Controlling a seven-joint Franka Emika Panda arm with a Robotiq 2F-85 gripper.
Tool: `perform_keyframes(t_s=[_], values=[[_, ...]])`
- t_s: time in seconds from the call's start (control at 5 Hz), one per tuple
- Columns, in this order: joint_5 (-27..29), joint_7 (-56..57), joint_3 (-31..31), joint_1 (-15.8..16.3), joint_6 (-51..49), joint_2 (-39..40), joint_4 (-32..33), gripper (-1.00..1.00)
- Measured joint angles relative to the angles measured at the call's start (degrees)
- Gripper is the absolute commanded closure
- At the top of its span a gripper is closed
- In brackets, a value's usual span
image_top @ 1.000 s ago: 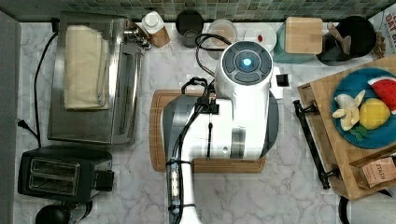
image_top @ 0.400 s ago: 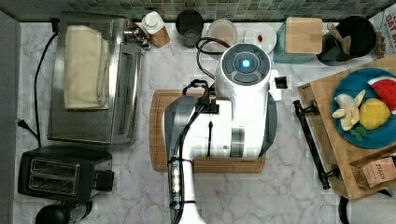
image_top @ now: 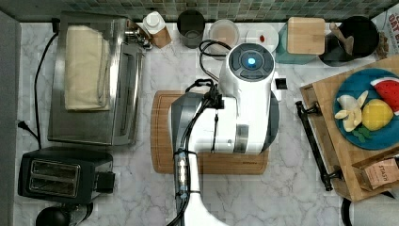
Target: Pick up the towel.
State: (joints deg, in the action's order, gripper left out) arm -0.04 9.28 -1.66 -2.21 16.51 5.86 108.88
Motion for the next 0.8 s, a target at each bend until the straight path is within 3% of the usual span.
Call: perform_keyframes(t_s=[0.6,0.8], values=[[1.3,10.9,1.6,0.6,12.3,-0.1,0.6,1.00],[4.2,13.5,3.8,0.7,13.3,-0.5,0.6,1.00]])
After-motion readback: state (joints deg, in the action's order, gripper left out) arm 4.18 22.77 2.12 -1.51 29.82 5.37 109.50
